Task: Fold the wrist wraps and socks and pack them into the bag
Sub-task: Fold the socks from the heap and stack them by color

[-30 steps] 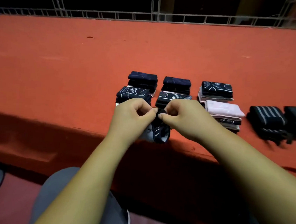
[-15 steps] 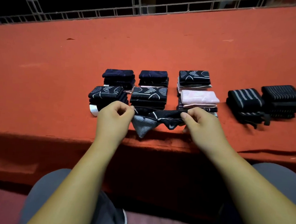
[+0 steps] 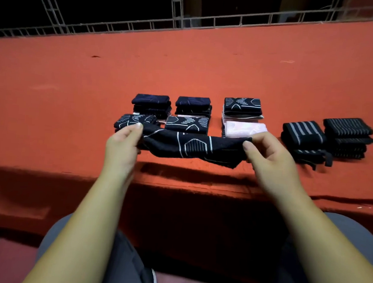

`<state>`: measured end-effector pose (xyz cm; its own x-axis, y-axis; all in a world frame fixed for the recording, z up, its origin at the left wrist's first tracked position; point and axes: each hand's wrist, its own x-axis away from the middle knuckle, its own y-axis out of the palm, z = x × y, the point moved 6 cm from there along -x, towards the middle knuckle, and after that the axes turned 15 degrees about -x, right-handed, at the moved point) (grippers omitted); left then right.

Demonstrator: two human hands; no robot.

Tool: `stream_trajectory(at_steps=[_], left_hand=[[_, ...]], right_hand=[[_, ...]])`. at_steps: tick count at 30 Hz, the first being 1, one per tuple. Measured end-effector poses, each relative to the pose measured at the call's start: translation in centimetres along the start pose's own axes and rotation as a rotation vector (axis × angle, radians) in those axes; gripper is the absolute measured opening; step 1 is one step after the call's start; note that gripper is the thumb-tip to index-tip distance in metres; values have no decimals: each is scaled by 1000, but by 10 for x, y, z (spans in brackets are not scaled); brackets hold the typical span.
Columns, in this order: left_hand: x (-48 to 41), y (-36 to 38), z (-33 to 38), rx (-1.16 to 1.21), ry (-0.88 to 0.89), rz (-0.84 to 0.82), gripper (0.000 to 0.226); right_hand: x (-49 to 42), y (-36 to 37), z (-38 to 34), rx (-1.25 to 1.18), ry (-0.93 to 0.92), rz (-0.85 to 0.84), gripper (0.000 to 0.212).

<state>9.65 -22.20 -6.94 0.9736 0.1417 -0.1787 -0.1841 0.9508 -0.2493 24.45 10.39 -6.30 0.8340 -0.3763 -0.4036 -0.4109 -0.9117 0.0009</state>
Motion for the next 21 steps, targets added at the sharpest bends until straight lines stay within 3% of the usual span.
stream_trajectory(at_steps=[2, 6, 8, 13, 18, 21], left_hand=[[8, 6, 8, 2, 10, -59, 22], [22, 15, 26, 68, 149, -212, 19], [31, 23, 38, 70, 238, -319, 17], [59, 39, 60, 109, 350, -562, 14], [75, 50, 61, 144, 424, -642, 20], [76, 47, 51, 240, 349, -623, 22]], right_hand=[[6, 5, -11, -54, -41, -133, 15], [17, 19, -22, -5, -62, -377, 44], [17, 25, -17, 27, -60, -361, 43], [13, 47, -3, 46, 20, -330, 13], [23, 71, 3, -176, 167, -425, 31], [21, 69, 7, -154, 116, -416, 32]])
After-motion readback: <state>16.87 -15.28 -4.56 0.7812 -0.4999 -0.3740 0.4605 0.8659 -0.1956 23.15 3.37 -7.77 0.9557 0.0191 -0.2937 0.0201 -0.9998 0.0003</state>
